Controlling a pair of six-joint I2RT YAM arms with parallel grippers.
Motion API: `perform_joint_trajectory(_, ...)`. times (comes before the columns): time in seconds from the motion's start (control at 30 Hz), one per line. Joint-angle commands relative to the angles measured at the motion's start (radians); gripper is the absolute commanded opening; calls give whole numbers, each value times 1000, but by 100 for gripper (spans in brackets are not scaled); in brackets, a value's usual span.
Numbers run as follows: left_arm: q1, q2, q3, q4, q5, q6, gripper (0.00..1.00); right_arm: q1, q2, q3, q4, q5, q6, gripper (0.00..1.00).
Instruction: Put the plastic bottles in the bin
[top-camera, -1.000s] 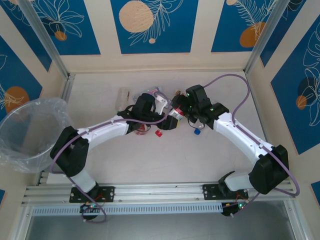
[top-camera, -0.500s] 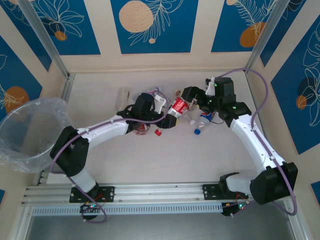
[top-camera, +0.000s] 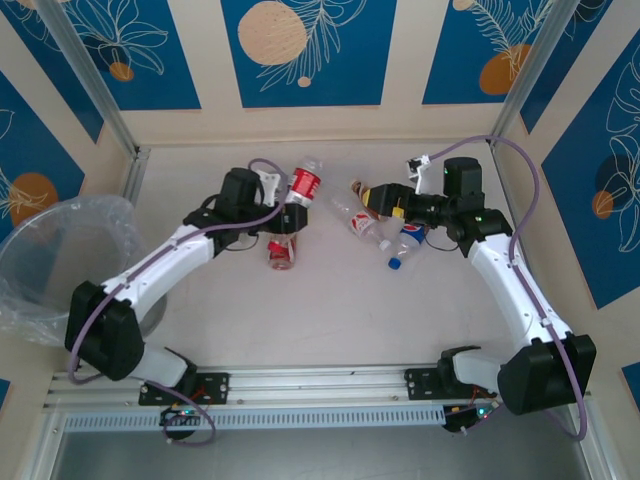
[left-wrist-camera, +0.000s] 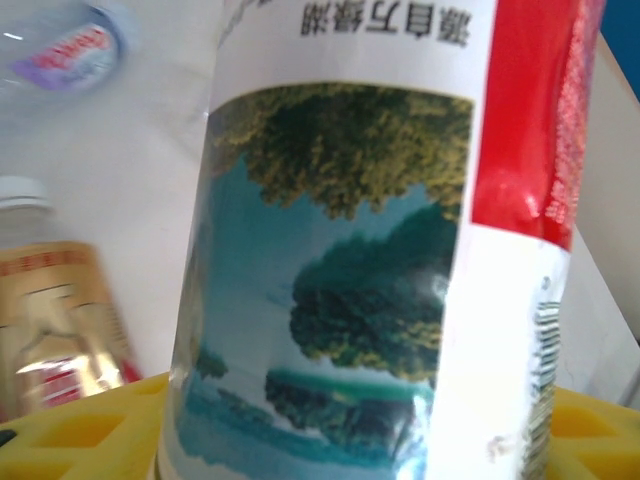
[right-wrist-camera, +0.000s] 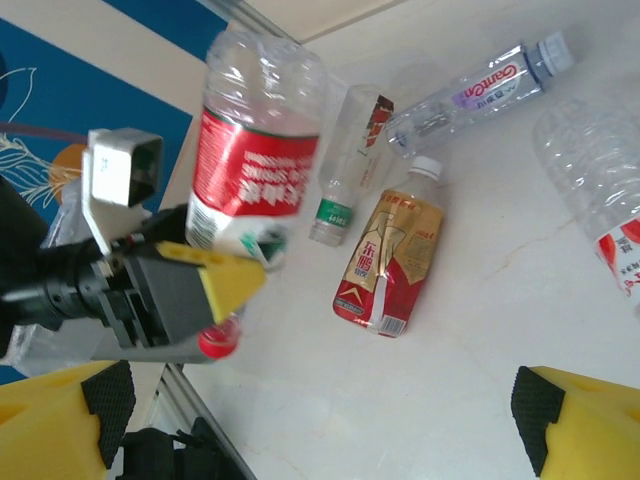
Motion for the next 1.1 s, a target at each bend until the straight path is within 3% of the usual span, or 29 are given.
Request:
perform_joint_trajectory(0.0, 45, -82, 47, -154, -84, 10, 65, -1, 24, -7, -1, -37, -18, 99)
perform_joint_trajectory(0.4, 188, -272, 76, -383, -214, -1, 65, 21, 89, -32, 112, -17, 64, 99)
perform_joint_trajectory(0.9, 368, -407, 308, -669, -583, 134, 71, 51, 162, -4, 101, 22, 31, 99)
perform_joint_trajectory(1.07, 450, -436, 320, -655, -728, 170, 71, 48, 179, 11, 96, 32, 18, 99)
